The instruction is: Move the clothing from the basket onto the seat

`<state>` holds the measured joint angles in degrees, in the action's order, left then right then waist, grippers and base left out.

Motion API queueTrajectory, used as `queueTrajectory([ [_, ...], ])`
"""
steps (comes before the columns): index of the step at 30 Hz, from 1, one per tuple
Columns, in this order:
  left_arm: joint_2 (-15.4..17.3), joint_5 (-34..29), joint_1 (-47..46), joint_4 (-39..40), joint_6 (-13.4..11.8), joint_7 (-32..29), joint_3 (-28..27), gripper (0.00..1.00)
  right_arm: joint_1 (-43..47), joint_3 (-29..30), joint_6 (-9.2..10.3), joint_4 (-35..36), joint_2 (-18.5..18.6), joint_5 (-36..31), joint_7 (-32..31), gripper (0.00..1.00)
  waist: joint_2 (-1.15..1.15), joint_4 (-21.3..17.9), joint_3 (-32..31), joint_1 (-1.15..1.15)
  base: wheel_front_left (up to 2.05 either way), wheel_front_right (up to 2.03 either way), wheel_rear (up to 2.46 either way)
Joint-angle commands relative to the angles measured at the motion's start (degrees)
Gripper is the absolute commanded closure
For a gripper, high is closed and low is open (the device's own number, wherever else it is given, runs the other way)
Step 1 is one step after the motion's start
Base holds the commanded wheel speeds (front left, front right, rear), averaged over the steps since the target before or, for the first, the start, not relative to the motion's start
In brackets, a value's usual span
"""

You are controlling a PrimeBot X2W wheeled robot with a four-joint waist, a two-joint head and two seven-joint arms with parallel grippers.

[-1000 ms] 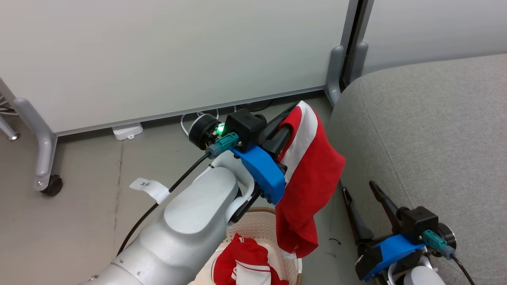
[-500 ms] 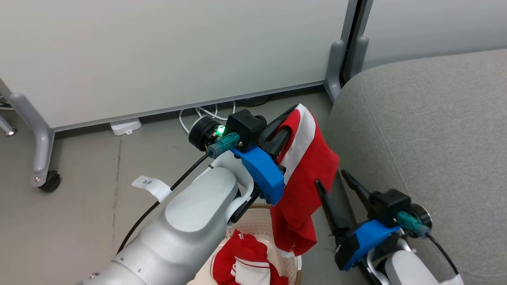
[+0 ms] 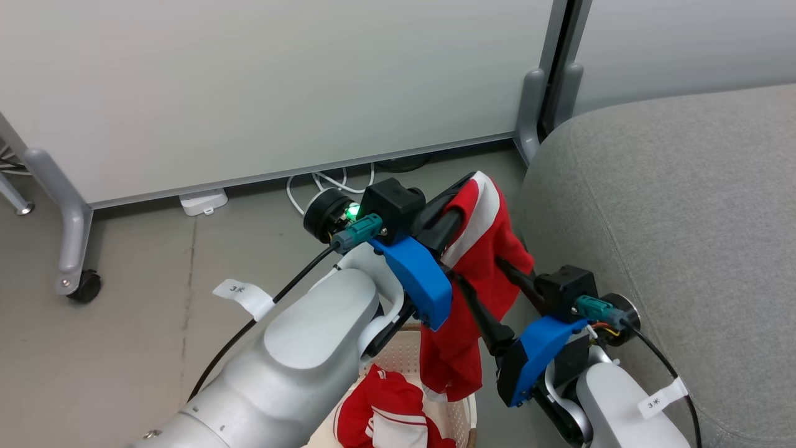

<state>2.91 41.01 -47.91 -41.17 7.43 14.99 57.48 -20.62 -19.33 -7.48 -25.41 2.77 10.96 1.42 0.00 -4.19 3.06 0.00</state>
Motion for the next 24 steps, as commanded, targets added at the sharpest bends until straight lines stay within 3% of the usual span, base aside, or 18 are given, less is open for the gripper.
queueTrajectory([
  [1, 0.0, 0.4, 0.6, 0.2, 0.0, 0.3, 0.1, 1.0, -1.1, -0.4, -0.03, -0.6, 0.2, 0.9, -0.3, 0.0, 0.0, 0.1, -0.2, 0.0, 0.0, 0.0, 0.0],
  [14, 0.0, 2.3, 0.7, 1.4, -0.1, 0.3, 2.2, 1.0, -7.1, -4.6, -0.03, -9.1, 0.2, 5.0, 0.5, 0.0, 0.0, 1.0, -0.9, 0.0, 0.0, 0.0, 0.0],
  [15, 0.0, 2.4, 0.6, 1.4, -0.1, 0.3, 2.3, 1.0, -7.5, -4.7, -0.03, -9.7, 0.2, 5.4, 0.6, 0.08, 0.0, 1.0, -0.8, 0.0, 0.0, 0.0, 0.0],
  [16, 0.0, 2.5, 0.5, 1.3, -0.1, 0.3, 2.4, 1.0, -7.9, -4.9, -0.03, -10.3, 0.2, 5.6, 0.8, 0.45, 0.0, 1.0, -0.8, 0.0, 0.0, 0.0, 0.0],
  [17, 0.0, 2.7, 0.3, 1.3, -0.2, 0.3, 2.5, 1.0, -8.3, -5.0, -0.03, -10.8, 0.2, 5.8, 0.9, 1.0, 0.0, 1.1, -0.8, 0.0, 0.0, 0.0, 0.0],
  [24, 0.0, 3.1, -0.5, 0.9, -0.4, 0.3, 2.8, 1.0, -9.8, -6.1, -0.03, -13.9, 0.2, 7.1, 2.3, 1.0, 0.0, 1.1, -0.7, 0.0, 0.0, 0.0, 0.0],
])
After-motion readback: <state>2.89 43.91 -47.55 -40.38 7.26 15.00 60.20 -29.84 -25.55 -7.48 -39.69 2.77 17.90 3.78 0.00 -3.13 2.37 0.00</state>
